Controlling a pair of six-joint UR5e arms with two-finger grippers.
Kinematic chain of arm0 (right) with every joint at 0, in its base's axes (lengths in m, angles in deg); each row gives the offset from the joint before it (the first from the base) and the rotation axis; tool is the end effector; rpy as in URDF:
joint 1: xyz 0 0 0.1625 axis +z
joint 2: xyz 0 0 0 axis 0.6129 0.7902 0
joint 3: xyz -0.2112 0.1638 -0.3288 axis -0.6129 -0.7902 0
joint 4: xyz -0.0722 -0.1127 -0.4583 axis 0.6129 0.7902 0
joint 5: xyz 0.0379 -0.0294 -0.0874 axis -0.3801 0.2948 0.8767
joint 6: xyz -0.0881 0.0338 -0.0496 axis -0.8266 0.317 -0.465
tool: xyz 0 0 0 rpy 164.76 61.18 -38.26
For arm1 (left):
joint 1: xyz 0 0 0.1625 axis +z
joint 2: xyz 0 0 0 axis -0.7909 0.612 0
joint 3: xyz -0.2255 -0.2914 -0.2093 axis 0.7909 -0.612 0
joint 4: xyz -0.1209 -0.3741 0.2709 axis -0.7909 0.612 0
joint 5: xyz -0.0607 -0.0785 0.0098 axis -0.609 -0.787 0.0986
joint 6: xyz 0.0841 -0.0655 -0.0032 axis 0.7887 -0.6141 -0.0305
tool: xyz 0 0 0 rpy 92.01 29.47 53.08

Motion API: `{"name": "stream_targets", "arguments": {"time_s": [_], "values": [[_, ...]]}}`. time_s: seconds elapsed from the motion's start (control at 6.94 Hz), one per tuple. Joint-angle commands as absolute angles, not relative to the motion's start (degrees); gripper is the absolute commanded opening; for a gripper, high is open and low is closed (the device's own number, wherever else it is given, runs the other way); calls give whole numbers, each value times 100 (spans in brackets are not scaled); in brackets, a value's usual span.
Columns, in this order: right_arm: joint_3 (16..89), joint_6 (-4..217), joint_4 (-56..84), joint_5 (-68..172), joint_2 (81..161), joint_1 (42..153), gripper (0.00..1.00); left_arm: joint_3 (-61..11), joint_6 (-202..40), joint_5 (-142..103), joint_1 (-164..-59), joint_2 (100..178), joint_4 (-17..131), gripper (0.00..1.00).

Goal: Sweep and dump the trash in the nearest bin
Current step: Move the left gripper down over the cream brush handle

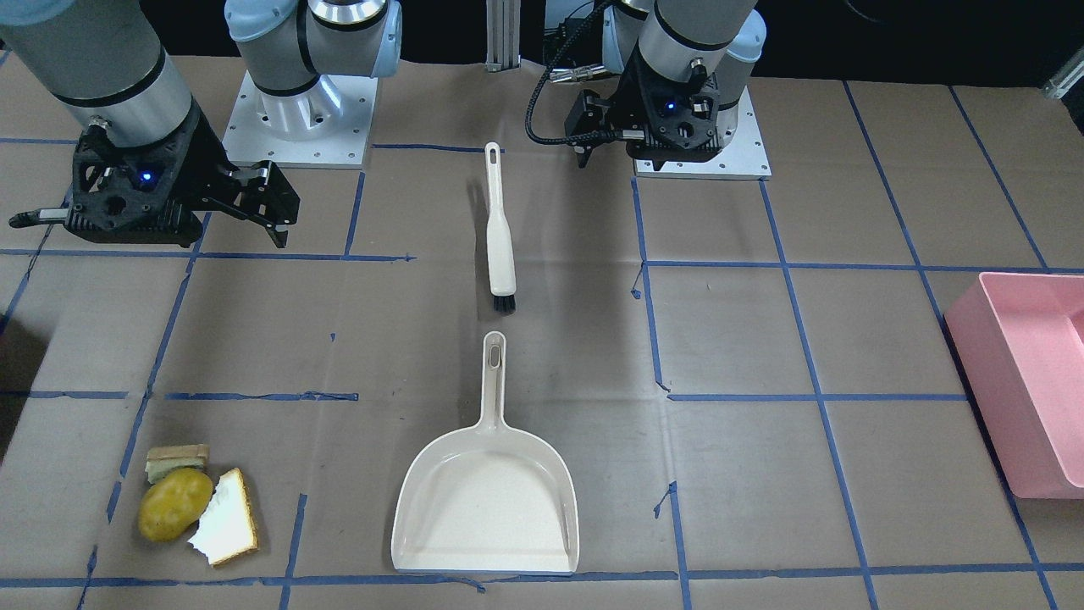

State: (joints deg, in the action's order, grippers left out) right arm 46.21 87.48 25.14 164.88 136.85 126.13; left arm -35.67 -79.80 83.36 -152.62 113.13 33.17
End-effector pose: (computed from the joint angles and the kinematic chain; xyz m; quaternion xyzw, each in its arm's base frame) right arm 0.1168 -0.5860 0.4666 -0.0053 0.9996 0.0258 0.0033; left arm -0.2352 -0.4590 0.4257 0.0333 -0.9946 -0.0801 0.0576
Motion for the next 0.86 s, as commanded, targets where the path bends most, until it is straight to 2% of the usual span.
{"name": "stream_targets", "arguments": {"time_s": [0.0,0.29,0.72], "values": [[4621,8748,2514,16490,13684,12613,100,-3849,-8303,8323,-15667,11467,2813,100],[4621,8748,2514,16490,13693,12613,100,-4157,-9293,8393,-16140,11591,2382,100],[4621,8748,2514,16490,13693,12613,100,-4685,-9553,8481,-16756,11888,1573,100]]}}
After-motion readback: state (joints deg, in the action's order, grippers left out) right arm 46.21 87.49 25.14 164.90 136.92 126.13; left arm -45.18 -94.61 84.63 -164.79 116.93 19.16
